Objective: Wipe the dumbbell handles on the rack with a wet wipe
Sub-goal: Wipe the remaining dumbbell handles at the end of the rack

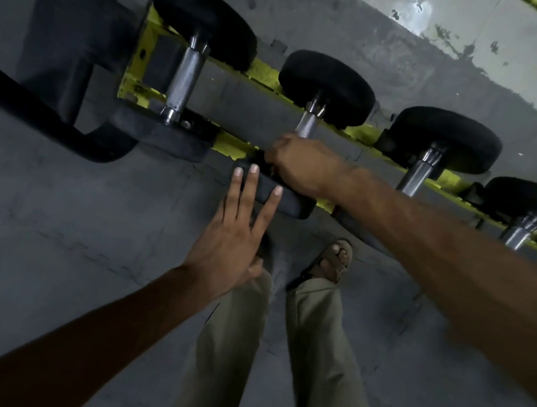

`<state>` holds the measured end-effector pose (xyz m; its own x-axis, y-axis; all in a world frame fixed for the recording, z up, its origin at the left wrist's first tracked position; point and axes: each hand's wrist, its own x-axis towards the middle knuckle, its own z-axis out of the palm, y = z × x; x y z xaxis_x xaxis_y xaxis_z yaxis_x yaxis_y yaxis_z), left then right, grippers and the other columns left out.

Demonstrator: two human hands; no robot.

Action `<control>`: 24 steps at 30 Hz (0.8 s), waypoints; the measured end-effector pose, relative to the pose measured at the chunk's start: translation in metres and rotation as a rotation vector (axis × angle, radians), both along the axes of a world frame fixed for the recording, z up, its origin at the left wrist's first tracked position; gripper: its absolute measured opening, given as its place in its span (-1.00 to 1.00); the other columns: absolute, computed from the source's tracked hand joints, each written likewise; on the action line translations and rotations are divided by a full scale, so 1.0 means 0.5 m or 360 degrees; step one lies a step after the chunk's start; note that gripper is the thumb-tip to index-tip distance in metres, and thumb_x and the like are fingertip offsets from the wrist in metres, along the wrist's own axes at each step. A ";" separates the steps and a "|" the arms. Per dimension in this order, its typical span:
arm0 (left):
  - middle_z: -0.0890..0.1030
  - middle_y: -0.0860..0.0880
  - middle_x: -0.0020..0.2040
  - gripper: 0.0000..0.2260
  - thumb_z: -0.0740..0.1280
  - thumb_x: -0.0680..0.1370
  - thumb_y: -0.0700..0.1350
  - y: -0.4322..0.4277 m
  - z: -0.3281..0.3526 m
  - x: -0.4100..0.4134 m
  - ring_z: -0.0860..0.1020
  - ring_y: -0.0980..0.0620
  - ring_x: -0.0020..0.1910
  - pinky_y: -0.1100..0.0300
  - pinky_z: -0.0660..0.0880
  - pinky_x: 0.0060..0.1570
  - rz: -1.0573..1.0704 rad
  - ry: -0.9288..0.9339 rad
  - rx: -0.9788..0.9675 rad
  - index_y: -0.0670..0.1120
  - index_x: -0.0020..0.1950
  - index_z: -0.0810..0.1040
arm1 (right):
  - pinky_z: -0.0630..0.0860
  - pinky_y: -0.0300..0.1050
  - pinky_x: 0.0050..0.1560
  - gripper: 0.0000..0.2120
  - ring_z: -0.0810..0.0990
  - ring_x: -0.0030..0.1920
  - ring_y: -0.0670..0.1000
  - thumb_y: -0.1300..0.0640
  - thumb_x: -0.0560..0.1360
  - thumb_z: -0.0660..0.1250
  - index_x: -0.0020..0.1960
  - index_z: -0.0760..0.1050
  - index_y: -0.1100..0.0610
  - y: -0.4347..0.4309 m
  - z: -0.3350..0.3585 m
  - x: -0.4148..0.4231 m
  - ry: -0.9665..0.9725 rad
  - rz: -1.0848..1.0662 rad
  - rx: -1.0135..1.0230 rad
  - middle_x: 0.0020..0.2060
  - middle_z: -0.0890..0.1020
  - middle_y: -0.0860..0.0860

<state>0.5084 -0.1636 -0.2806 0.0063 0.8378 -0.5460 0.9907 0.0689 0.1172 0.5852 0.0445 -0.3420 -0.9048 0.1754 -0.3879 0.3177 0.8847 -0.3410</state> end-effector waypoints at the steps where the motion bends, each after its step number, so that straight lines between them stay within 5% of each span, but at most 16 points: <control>1: -0.43 -0.43 0.57 0.23 0.39 0.47 0.42 0.001 0.002 0.000 -0.28 -0.47 0.61 -0.25 0.18 0.59 0.0003 0.0012 0.0005 -0.18 0.65 -0.42 | 0.51 0.00 -0.22 -0.76 0.60 0.10 0.17 0.12 0.57 0.23 0.17 0.58 0.12 0.023 0.015 -0.006 -0.0041 0.0015 0.0049 0.10 0.59 0.12; 5: -0.46 -0.42 0.56 0.21 0.39 0.49 0.38 0.000 0.008 0.003 -0.29 -0.45 0.62 -0.25 0.19 0.59 0.0044 0.0016 -0.0024 -0.16 0.63 -0.46 | 0.40 -0.03 -0.27 -0.78 0.57 0.15 0.17 0.23 0.53 0.28 0.16 0.56 0.14 0.064 0.047 -0.019 -0.0129 -0.0232 0.0327 0.12 0.58 0.13; 9: -0.48 -0.42 0.55 0.20 0.41 0.49 0.29 0.003 0.011 0.017 -0.31 -0.45 0.61 -0.23 0.16 0.60 0.0086 0.0008 -0.0029 -0.16 0.63 -0.46 | 0.42 -0.04 -0.15 -0.79 0.63 0.10 0.19 0.13 0.60 0.22 0.15 0.57 0.13 0.000 0.049 -0.054 -0.0414 0.0136 -0.0057 0.08 0.65 0.15; 16: -0.43 -0.44 0.56 0.22 0.43 0.44 0.28 0.004 0.006 0.016 -0.28 -0.46 0.62 -0.24 0.17 0.59 0.0087 0.0069 -0.0033 -0.18 0.65 -0.41 | 0.45 -0.03 -0.06 -0.91 0.56 -0.06 0.11 0.18 0.60 0.25 -0.01 0.53 0.13 0.001 0.061 -0.125 -0.0893 0.0204 -0.0081 0.07 0.65 0.09; 19: -0.47 -0.45 0.54 0.24 0.42 0.46 0.33 0.007 0.008 0.023 -0.30 -0.47 0.61 -0.24 0.14 0.60 0.0084 0.0112 -0.0063 -0.19 0.62 -0.47 | 0.38 -0.04 -0.10 -0.88 0.58 0.01 0.14 0.19 0.59 0.20 0.03 0.52 0.13 0.005 0.062 -0.091 -0.0649 0.0062 -0.0160 0.08 0.64 0.12; 24: -0.42 -0.45 0.57 0.23 0.41 0.48 0.35 0.006 0.003 0.029 -0.28 -0.46 0.62 -0.24 0.17 0.59 0.0120 0.0156 -0.0001 -0.19 0.63 -0.46 | 0.36 -0.05 -0.19 -0.77 0.48 0.18 0.14 0.27 0.50 0.30 0.09 0.61 0.08 -0.011 0.030 0.015 0.0218 -0.0007 0.0055 -0.01 0.57 0.09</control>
<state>0.5228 -0.1606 -0.2789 -0.1097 0.8335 -0.5415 0.9895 0.1434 0.0202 0.5928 0.0388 -0.3272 -0.9481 0.1908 -0.2544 0.2744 0.8953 -0.3511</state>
